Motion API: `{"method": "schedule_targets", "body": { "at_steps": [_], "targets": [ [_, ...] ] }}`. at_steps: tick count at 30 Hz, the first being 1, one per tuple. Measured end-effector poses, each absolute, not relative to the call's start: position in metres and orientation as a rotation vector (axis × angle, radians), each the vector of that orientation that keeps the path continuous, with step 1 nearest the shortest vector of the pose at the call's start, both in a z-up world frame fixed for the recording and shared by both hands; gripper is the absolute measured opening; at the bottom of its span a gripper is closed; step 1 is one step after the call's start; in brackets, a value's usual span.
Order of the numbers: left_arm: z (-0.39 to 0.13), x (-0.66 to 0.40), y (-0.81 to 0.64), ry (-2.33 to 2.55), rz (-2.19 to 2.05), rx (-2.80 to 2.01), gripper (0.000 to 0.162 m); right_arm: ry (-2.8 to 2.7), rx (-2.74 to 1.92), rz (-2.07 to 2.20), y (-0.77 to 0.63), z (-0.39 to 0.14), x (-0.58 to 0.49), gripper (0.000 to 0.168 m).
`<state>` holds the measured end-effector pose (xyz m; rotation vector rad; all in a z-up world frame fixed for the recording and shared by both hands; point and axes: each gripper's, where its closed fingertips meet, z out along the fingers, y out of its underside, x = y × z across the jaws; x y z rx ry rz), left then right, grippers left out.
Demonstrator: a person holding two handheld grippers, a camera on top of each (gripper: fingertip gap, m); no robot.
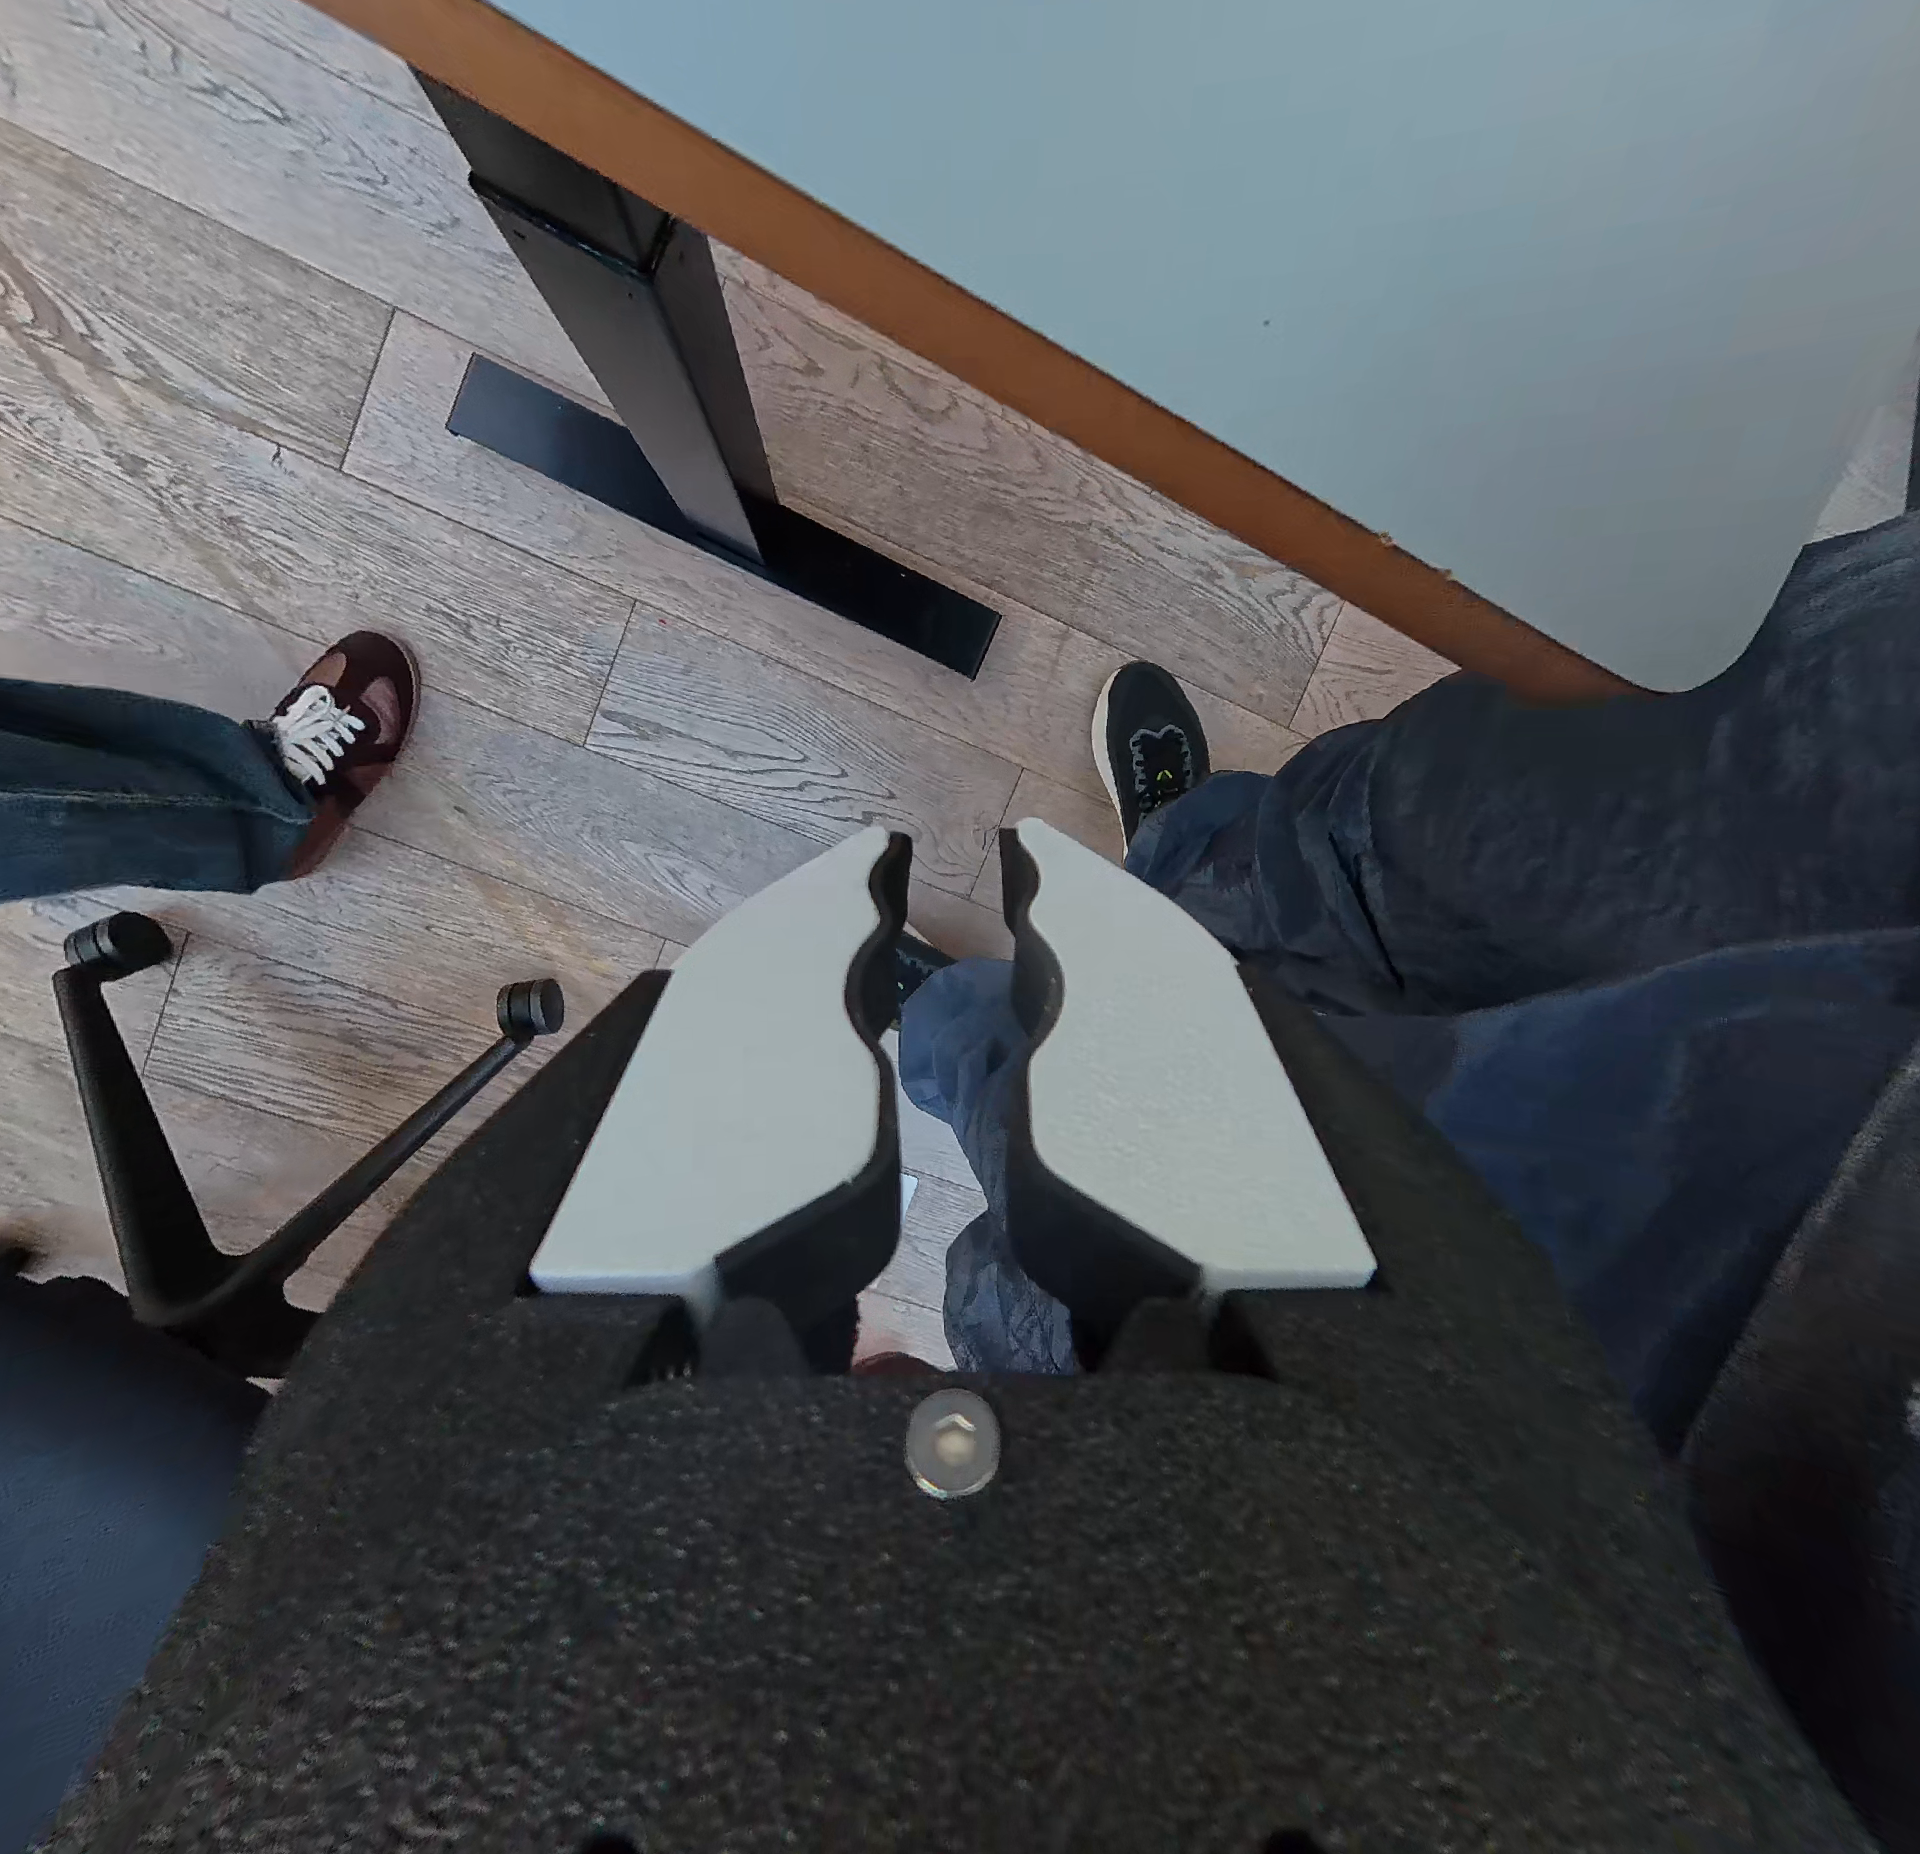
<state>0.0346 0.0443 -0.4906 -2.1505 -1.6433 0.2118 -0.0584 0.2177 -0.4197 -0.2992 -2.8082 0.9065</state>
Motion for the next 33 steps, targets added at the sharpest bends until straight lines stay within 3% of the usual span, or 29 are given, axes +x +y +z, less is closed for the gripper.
{"method": "schedule_targets", "body": {
  "at_steps": [21,33],
  "targets": [
    [-0.499,0.020,0.135,-1.195,0.012,-2.409,0.020,-2.796,-0.663,0.748,0.284,-0.455,-0.045,0.000],
    [-0.508,-0.013,0.166,-1.207,-0.031,-2.387,0.022,-2.817,-0.768,0.695,0.305,-0.483,-0.044,0.001]
  ]
}}
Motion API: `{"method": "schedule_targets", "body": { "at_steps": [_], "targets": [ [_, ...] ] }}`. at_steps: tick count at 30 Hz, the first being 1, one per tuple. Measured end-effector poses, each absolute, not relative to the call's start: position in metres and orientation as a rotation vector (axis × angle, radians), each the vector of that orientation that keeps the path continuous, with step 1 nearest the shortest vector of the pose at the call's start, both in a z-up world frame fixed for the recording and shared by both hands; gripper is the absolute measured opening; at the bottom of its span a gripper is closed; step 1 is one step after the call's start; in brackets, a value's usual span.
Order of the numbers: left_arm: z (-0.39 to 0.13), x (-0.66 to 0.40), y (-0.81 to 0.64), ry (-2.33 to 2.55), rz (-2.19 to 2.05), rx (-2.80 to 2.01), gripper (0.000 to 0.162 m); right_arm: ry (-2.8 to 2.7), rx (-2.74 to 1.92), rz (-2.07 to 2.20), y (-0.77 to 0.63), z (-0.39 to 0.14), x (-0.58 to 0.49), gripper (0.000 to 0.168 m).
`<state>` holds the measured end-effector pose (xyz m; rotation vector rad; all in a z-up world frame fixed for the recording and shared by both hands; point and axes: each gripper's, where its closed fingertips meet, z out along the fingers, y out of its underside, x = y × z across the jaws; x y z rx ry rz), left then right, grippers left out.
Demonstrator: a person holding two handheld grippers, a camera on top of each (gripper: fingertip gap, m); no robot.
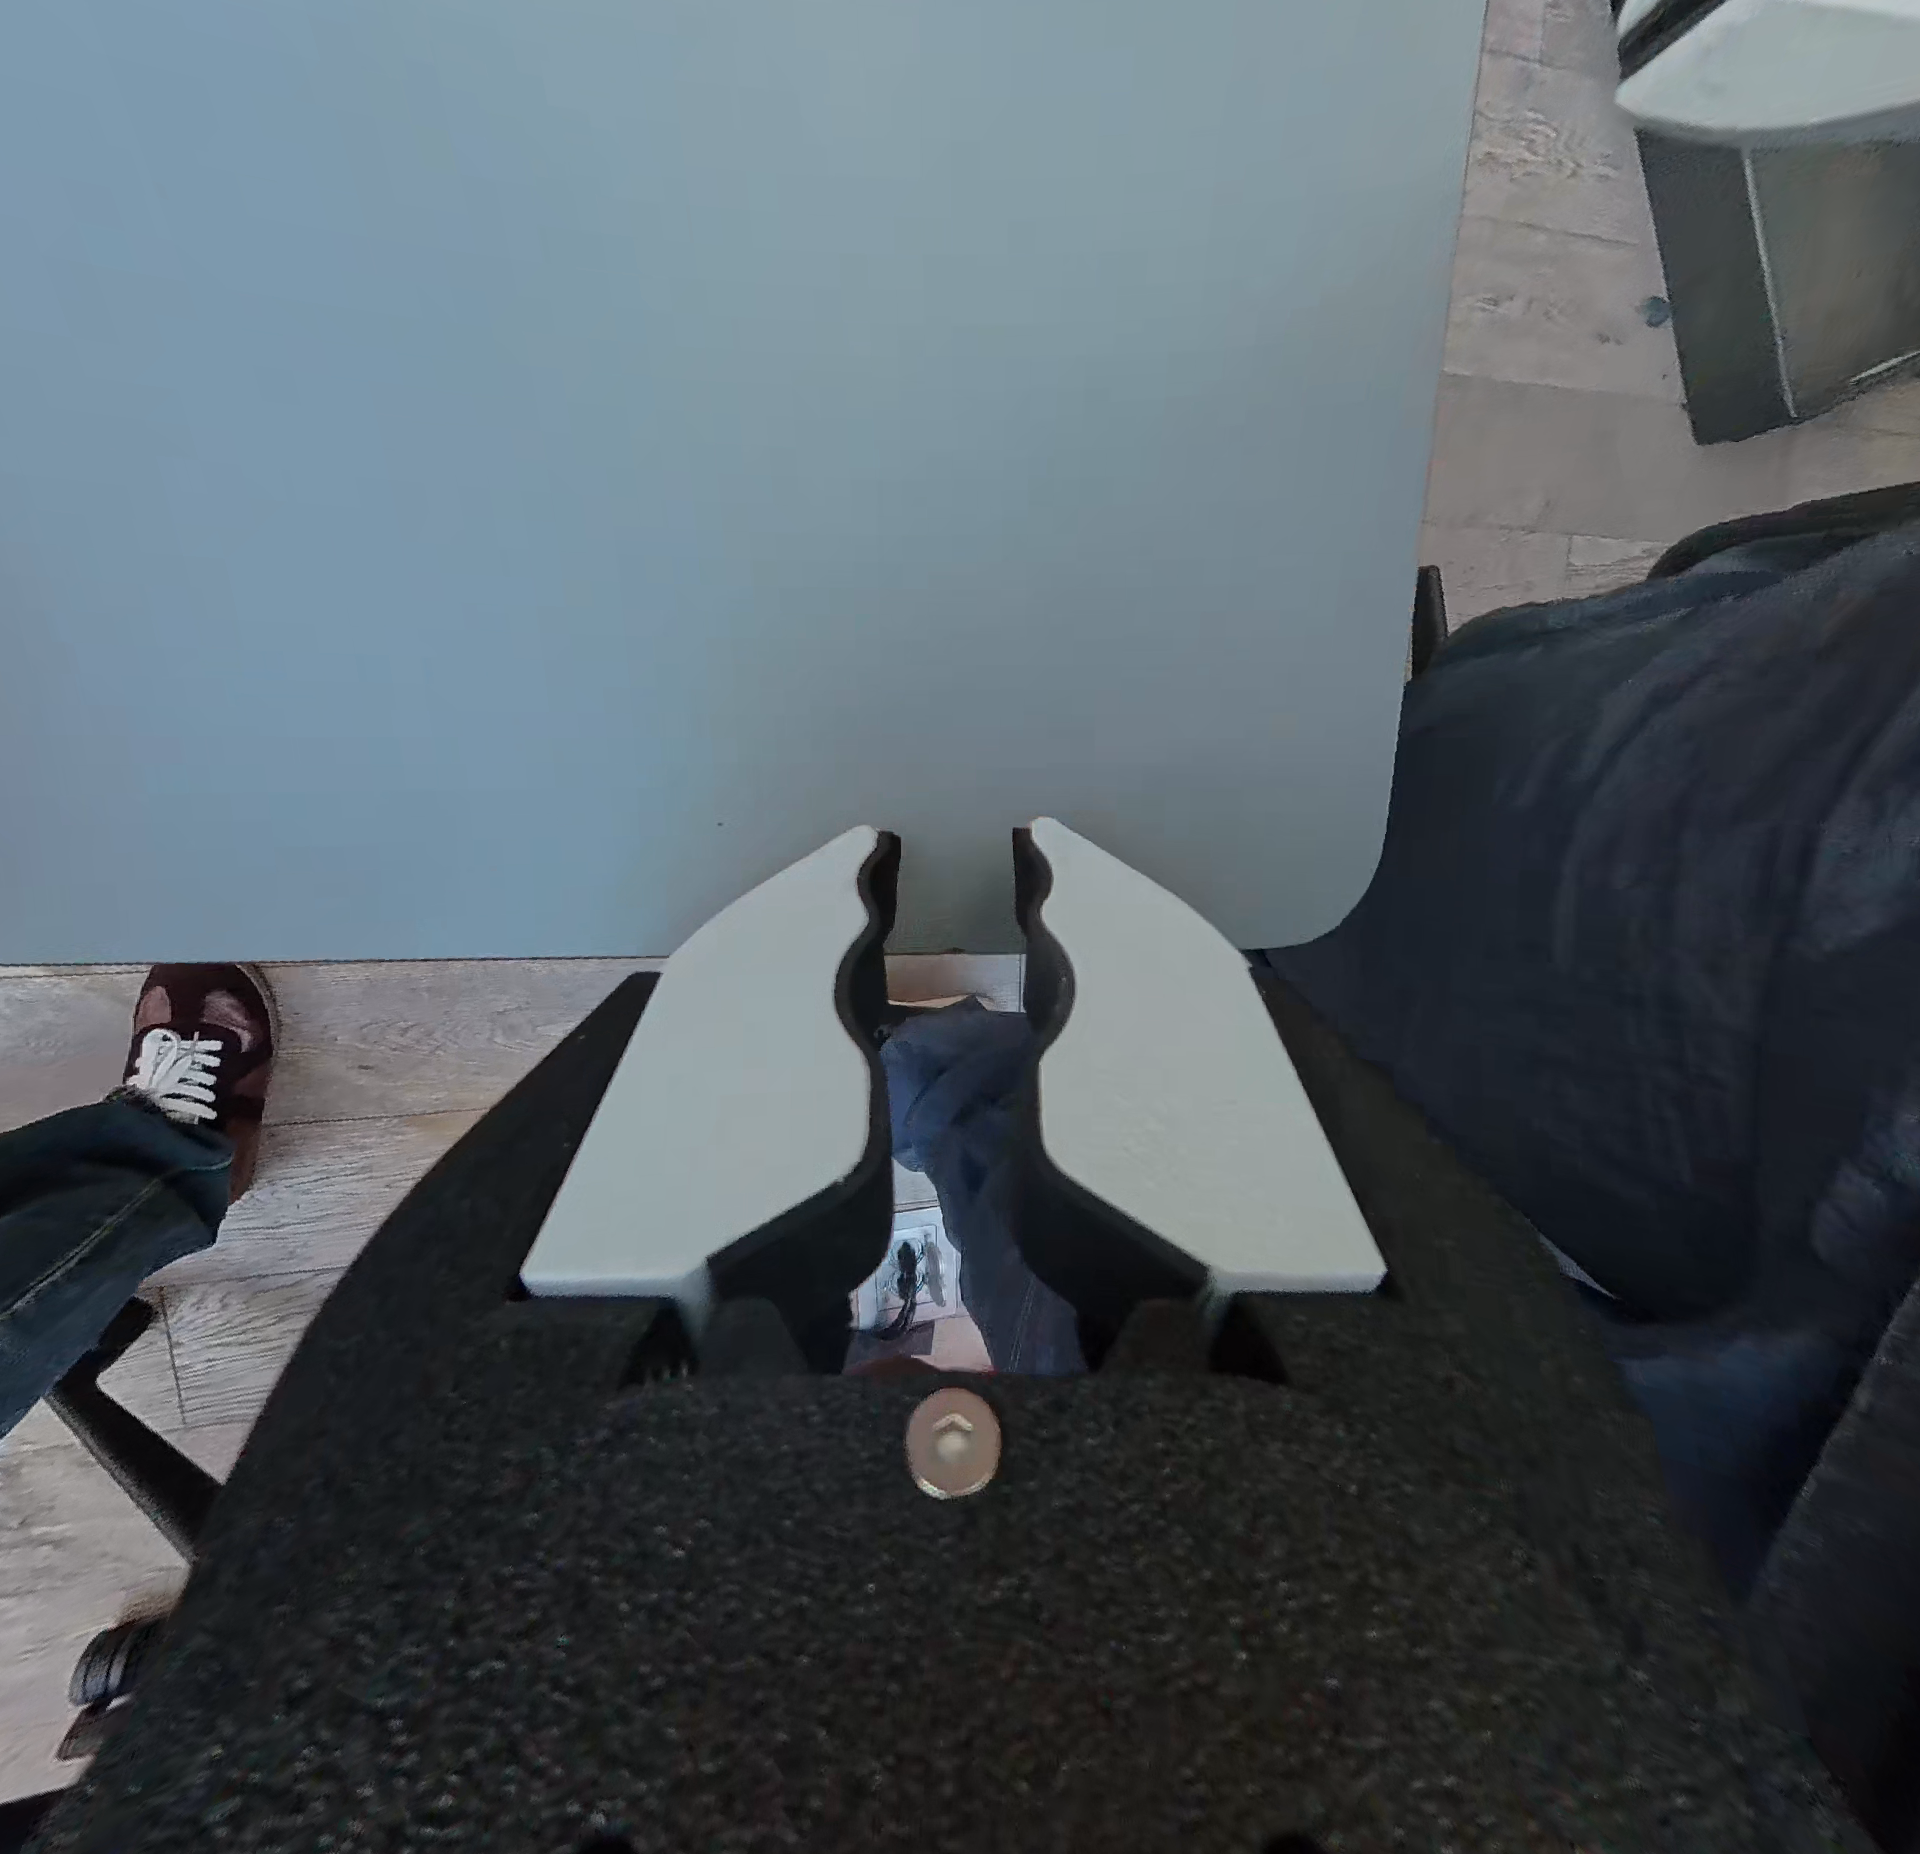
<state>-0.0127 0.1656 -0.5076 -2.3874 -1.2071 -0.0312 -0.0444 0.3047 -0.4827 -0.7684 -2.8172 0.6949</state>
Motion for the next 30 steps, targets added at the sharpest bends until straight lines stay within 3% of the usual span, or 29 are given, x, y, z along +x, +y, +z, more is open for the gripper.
{"method": "schedule_targets", "body": {
  "at_steps": [10,18,30],
  "targets": [
    [-0.493,-0.039,0.162,-1.388,0.046,-2.226,0.031,-2.854,-0.694,0.725,0.294,-0.483,-0.055,0.003],
    [-0.471,-0.123,0.157,-1.633,0.267,-2.050,0.038,-2.817,-0.714,0.773,0.285,-0.466,-0.074,0.004],
    [-0.496,-0.170,0.127,-1.856,0.312,-1.947,0.040,-2.816,-0.799,0.761,0.311,-0.465,-0.068,0.004]
  ]
}}
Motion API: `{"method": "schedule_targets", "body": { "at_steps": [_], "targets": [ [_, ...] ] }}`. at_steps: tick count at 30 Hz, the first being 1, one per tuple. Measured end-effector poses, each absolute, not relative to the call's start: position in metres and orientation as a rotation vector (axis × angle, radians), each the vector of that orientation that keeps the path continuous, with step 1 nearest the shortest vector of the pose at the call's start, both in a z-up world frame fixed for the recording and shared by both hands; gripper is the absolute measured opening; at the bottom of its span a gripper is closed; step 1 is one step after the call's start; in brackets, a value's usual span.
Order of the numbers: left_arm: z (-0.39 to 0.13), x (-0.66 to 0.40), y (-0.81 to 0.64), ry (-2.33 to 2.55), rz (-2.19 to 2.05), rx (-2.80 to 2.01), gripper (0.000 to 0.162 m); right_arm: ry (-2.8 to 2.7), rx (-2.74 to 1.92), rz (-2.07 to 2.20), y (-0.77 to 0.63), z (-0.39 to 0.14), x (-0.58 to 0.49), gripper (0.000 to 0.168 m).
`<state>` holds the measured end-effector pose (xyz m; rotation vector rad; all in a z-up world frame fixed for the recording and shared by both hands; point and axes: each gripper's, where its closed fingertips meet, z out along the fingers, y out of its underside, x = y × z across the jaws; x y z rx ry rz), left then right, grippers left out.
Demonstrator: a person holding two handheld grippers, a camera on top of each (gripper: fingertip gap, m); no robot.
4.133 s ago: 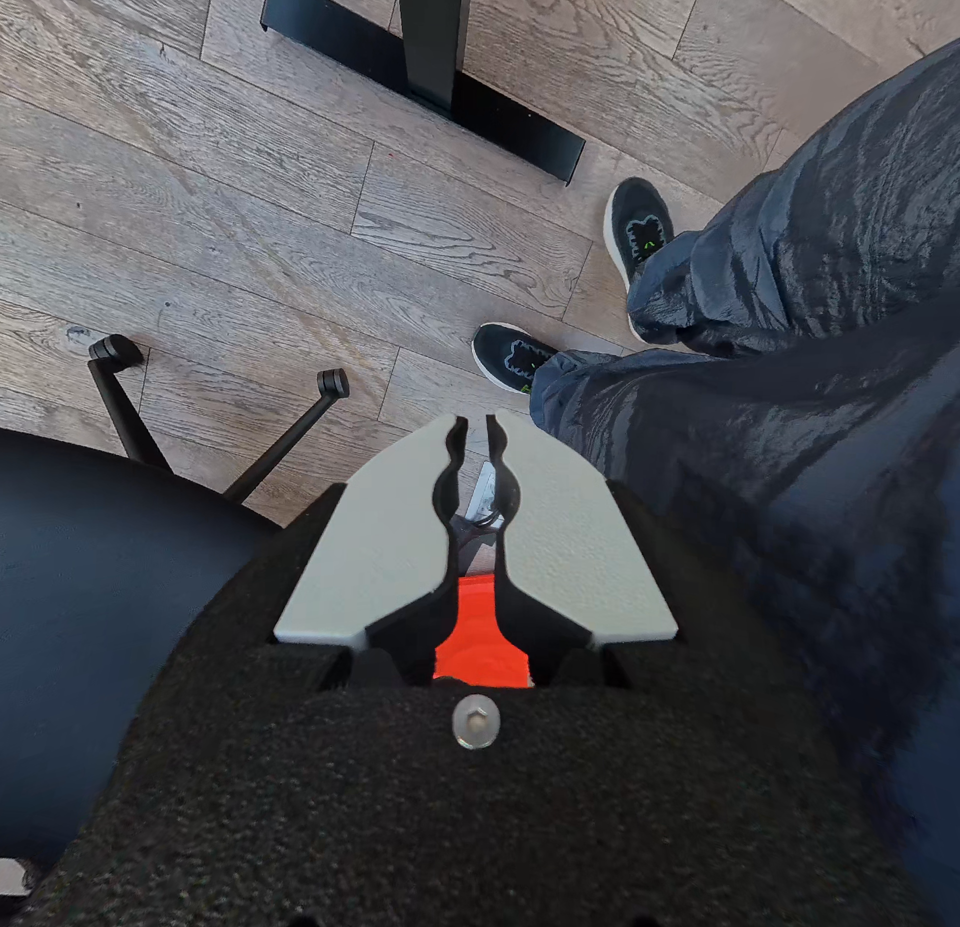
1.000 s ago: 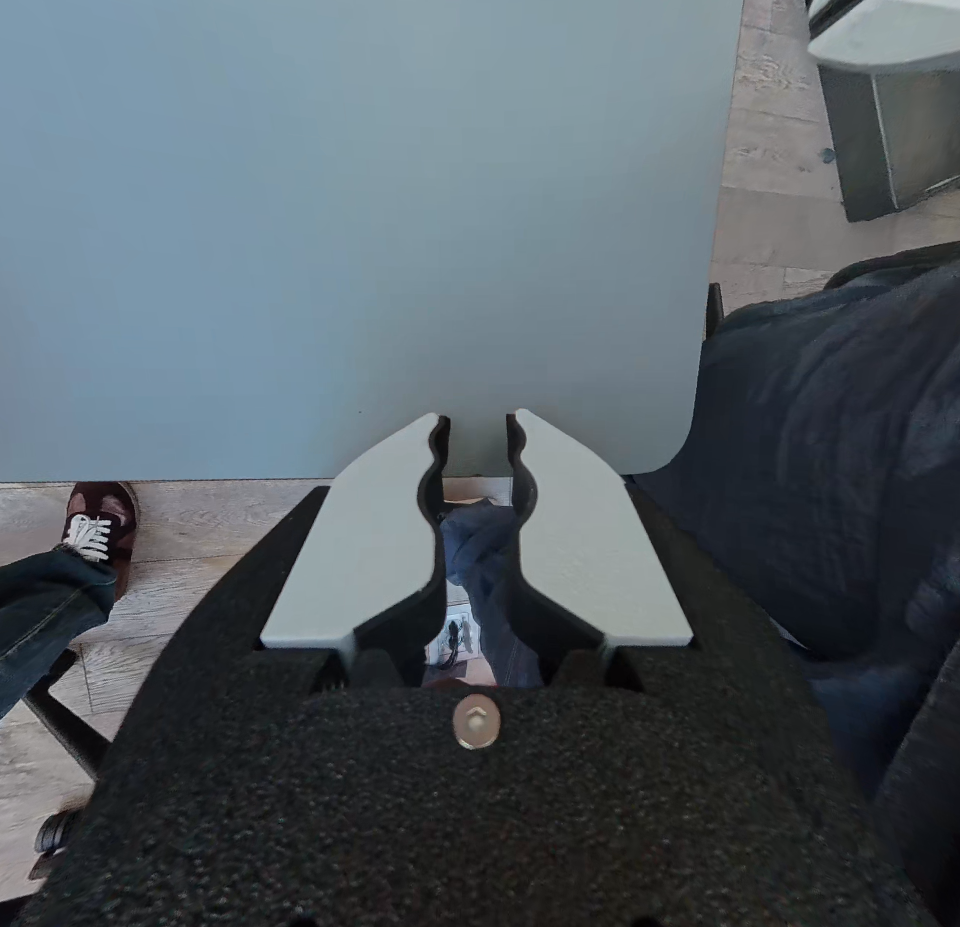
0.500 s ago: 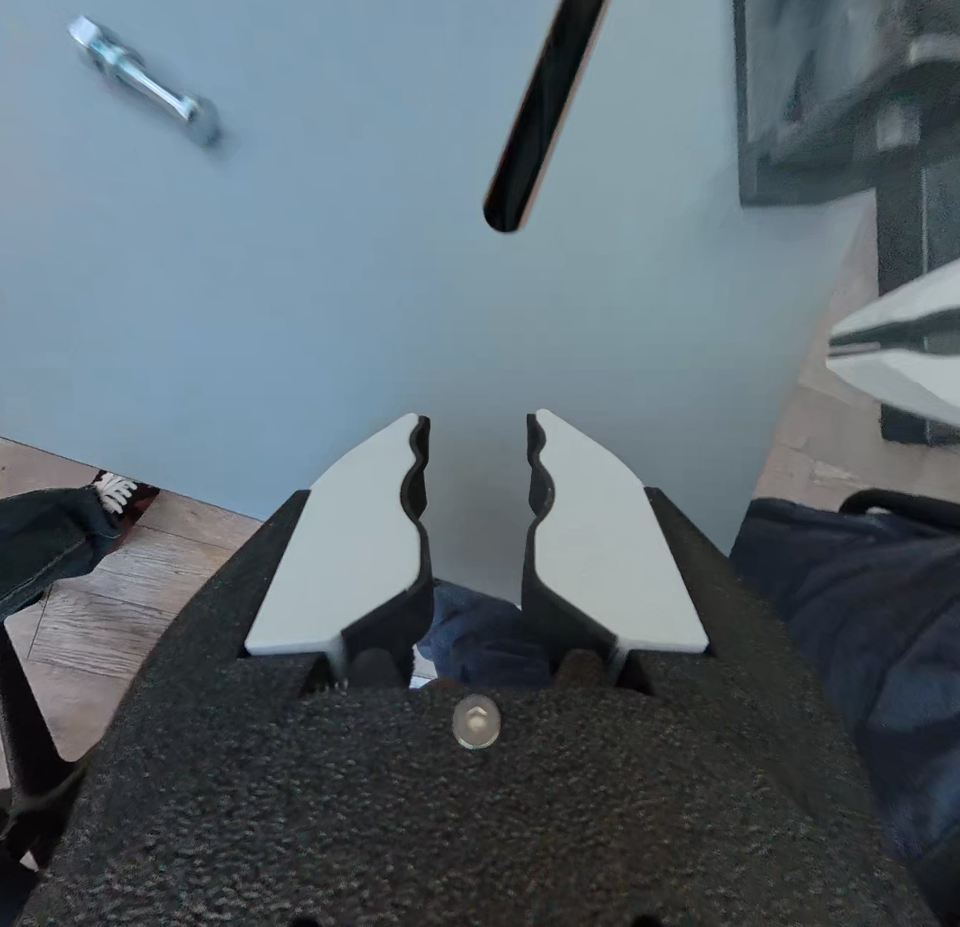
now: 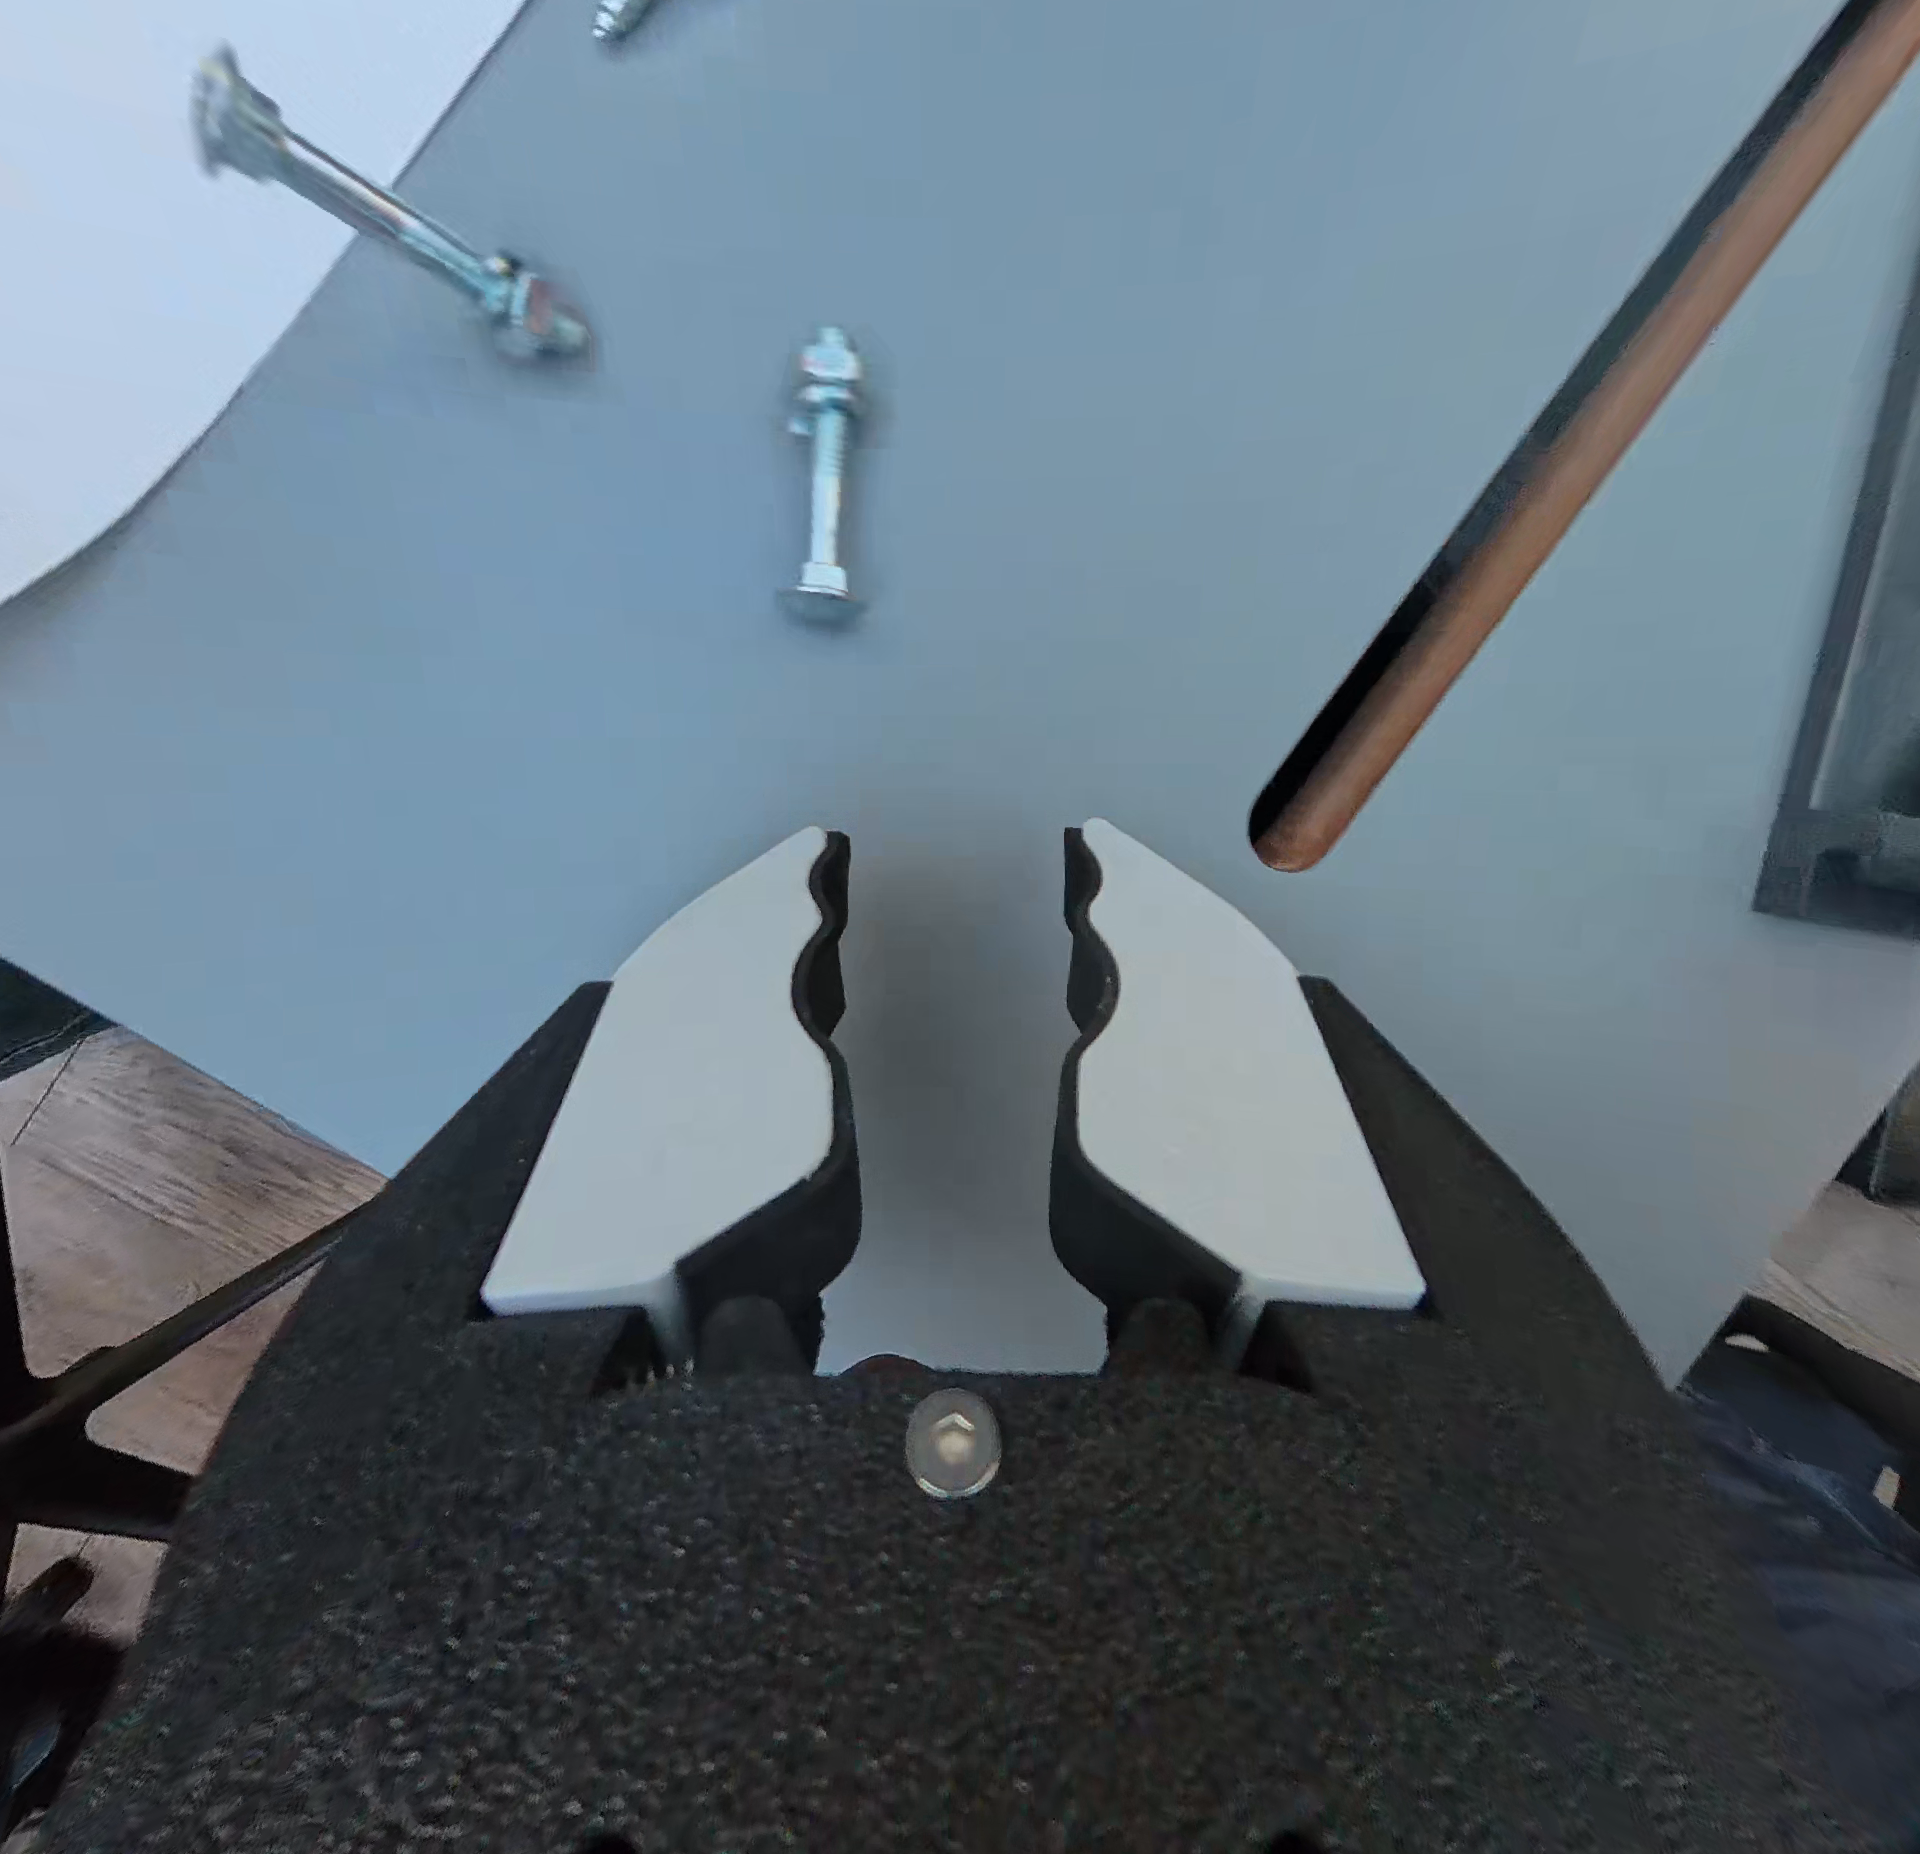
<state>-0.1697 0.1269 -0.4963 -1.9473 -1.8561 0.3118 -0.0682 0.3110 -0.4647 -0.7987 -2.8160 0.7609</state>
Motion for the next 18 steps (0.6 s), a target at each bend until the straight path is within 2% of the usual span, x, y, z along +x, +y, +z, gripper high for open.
{"method": "schedule_targets", "body": {
  "at_steps": [6,12,14,17,18],
  "targets": [
    [-0.494,-0.210,0.104,-1.882,0.429,-1.903,0.041,-2.803,-0.841,0.775,0.321,-0.459,-0.067,0.004],
    [-0.510,-0.236,0.102,-1.697,0.447,-2.130,0.039,-2.796,-0.869,0.789,0.328,-0.453,-0.068,0.004],
    [-0.511,-0.240,0.106,-1.618,0.454,-2.184,0.031,-2.792,-0.879,0.794,0.330,-0.452,-0.069,0.004],
    [-0.511,-0.238,0.114,-1.543,0.434,-2.254,0.008,-2.788,-0.882,0.802,0.332,-0.451,-0.072,0.004],
    [-0.511,-0.237,0.114,-1.539,0.452,-2.271,0.007,-2.785,-0.880,0.808,0.331,-0.450,-0.075,0.004]
  ]
}}
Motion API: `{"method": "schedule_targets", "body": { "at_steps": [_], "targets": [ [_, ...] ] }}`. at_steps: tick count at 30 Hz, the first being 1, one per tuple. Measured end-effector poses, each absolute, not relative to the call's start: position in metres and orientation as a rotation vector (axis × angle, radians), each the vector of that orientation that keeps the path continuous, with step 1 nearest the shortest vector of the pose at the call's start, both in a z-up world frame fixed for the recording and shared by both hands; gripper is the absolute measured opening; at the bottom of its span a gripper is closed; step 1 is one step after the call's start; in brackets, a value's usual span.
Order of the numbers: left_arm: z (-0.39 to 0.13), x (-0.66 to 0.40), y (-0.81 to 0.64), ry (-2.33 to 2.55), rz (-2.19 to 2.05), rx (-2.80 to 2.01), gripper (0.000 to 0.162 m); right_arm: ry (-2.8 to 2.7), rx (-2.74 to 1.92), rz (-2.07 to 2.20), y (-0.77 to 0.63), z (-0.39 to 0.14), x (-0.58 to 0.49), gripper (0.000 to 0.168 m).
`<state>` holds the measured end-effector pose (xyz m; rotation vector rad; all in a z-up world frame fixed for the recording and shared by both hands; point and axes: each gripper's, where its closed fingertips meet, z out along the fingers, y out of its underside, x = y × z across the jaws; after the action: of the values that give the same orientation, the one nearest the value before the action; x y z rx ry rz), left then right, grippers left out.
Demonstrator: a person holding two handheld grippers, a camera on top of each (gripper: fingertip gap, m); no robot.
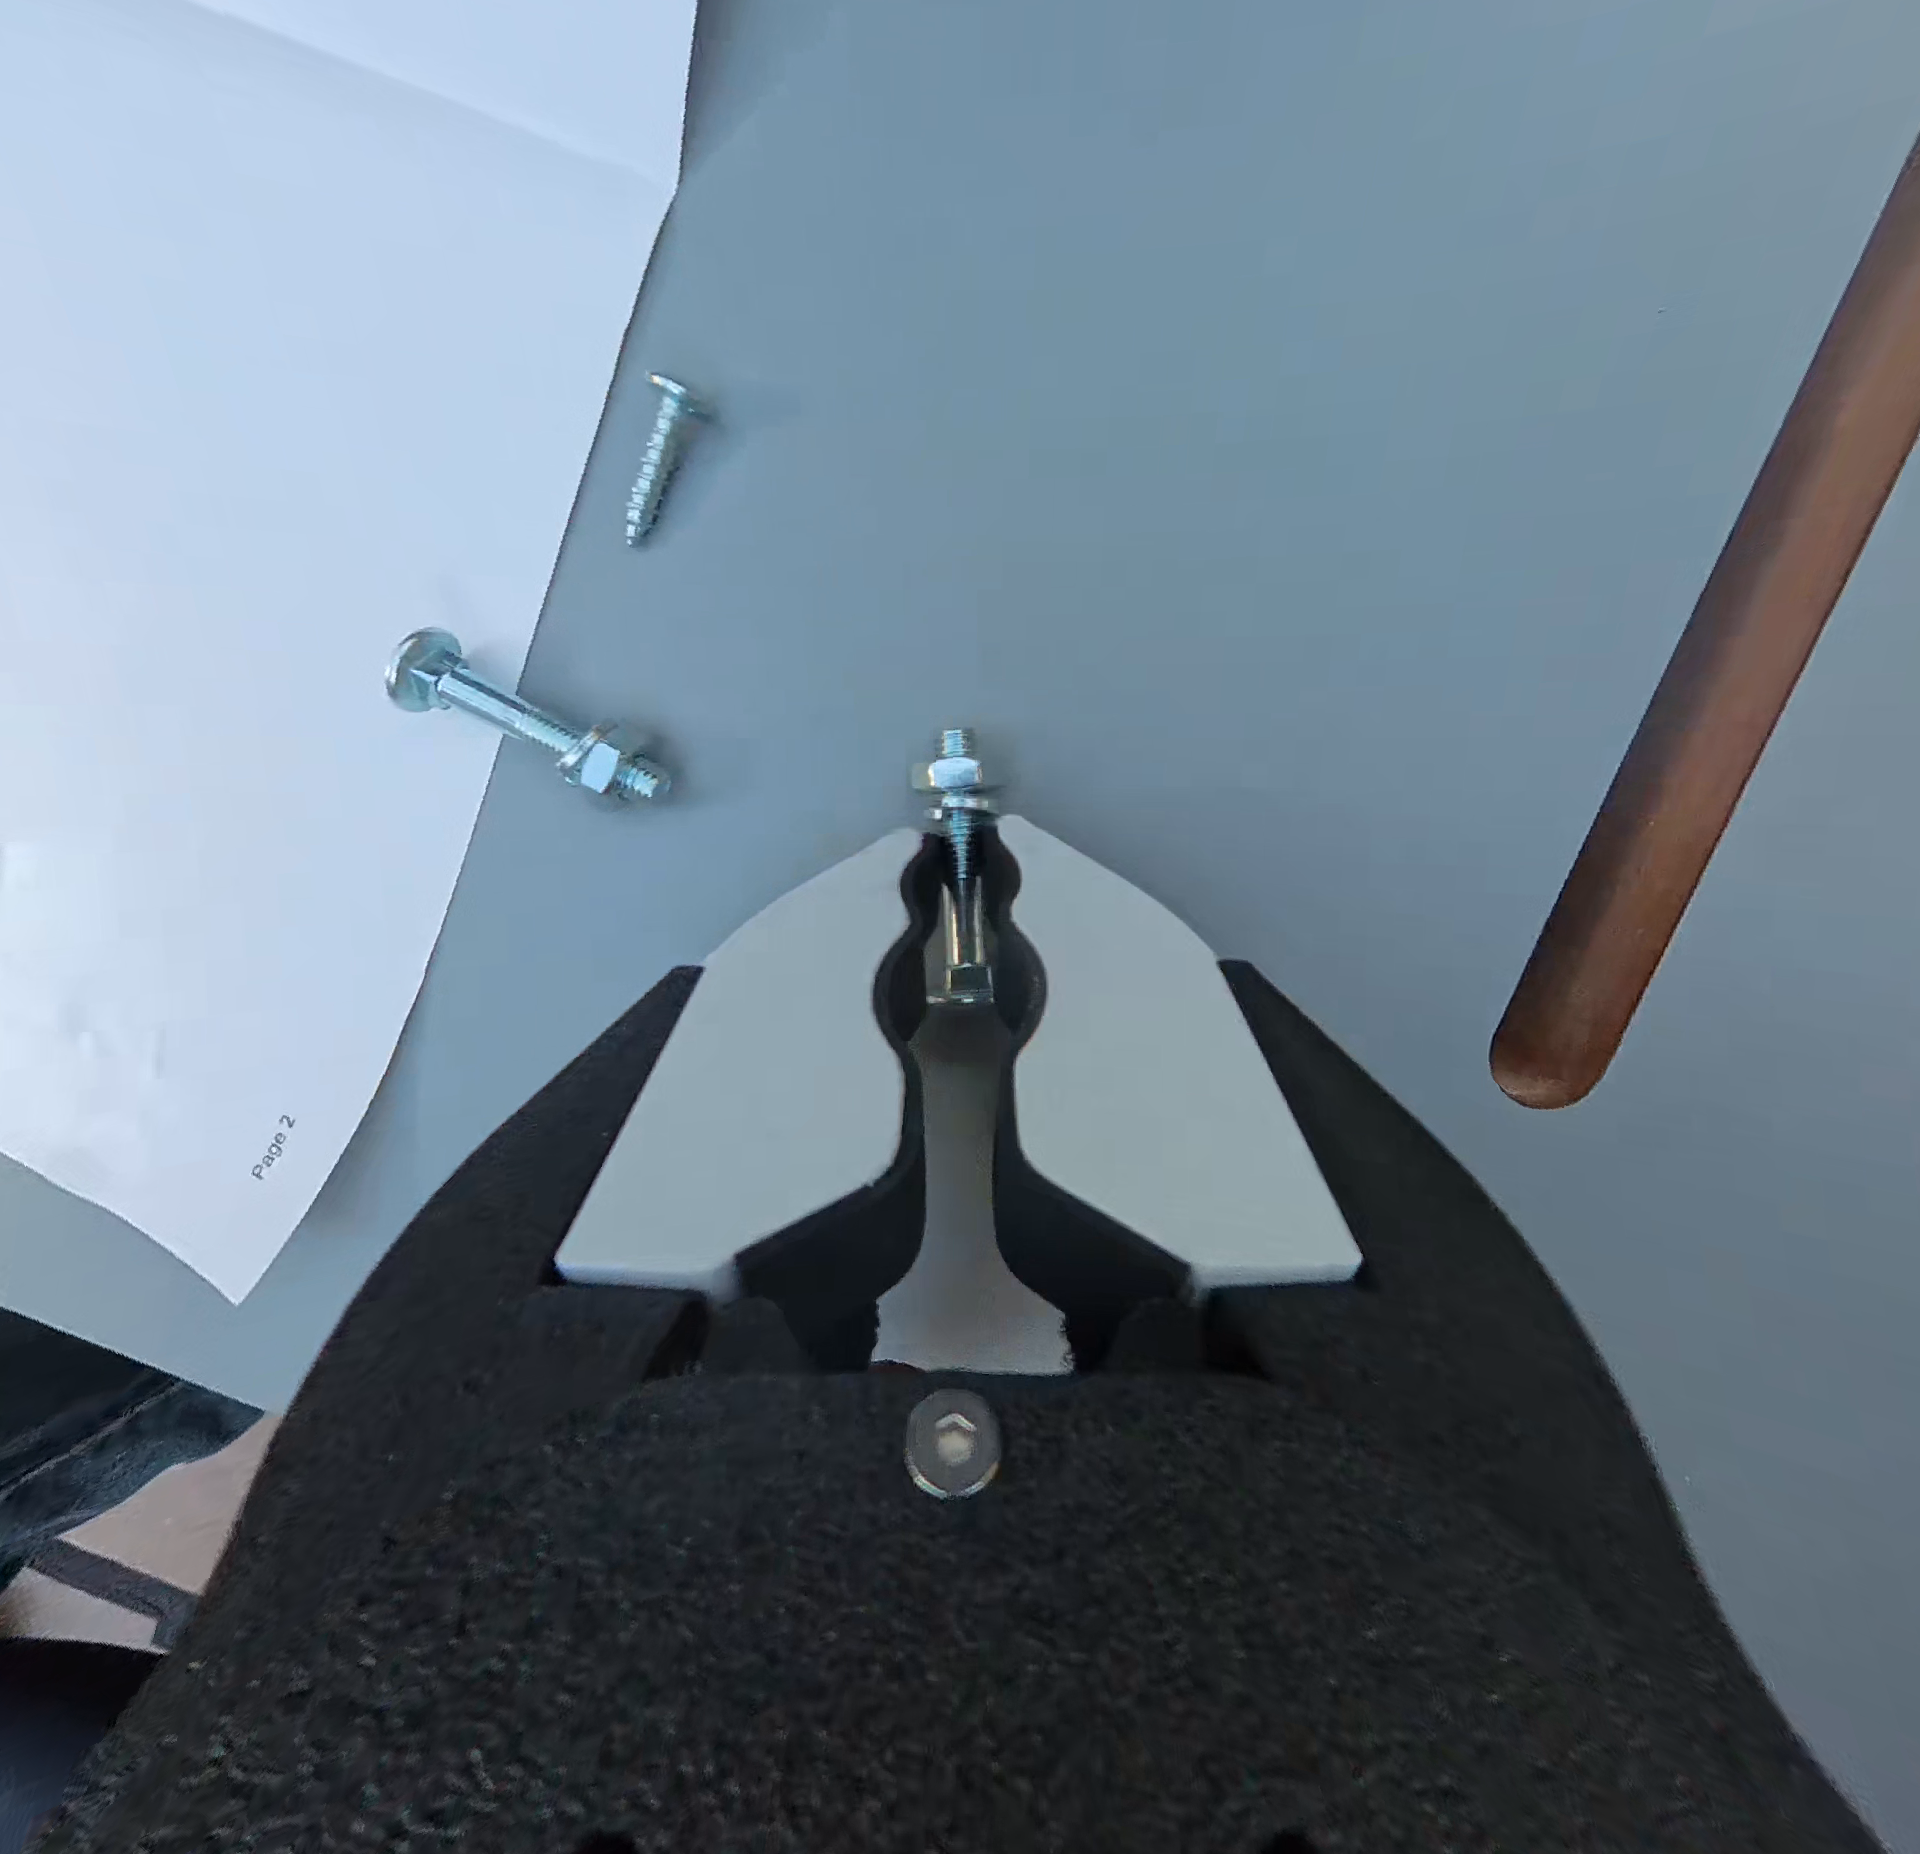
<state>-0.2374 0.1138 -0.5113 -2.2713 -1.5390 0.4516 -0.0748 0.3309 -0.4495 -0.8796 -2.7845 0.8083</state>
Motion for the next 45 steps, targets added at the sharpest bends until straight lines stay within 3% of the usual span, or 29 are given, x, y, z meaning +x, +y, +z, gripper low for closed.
{"method": "schedule_targets", "body": {
  "at_steps": [8,11,16,21,26,45],
  "targets": [
    [-0.507,-0.231,0.123,-1.567,0.237,-2.071,0.007,-2.723,-0.825,0.971,0.302,-0.417,-0.128,0.005],
    [-0.478,-0.231,0.142,-1.428,0.167,-1.867,0.007,-2.755,-0.814,1.098,0.283,-0.400,-0.155,0.007],
    [-0.367,-0.235,0.169,-1.135,0.174,-1.538,0.007,-2.827,-0.831,1.447,0.245,-0.346,-0.198,0.015],
    [-0.251,-0.215,0.186,-0.799,0.214,-1.481,0.007,-2.795,-0.690,1.754,0.212,-0.250,-0.225,0.019],
    [-0.189,-0.194,0.184,-0.580,0.218,-1.525,0.007,-2.844,-0.371,1.753,0.187,-0.180,-0.210,0.019],
    [-0.155,-0.151,0.137,-0.373,0.336,-1.666,0.007,-2.954,0.025,1.380,0.128,-0.149,-0.154,0.014]
  ]
}}
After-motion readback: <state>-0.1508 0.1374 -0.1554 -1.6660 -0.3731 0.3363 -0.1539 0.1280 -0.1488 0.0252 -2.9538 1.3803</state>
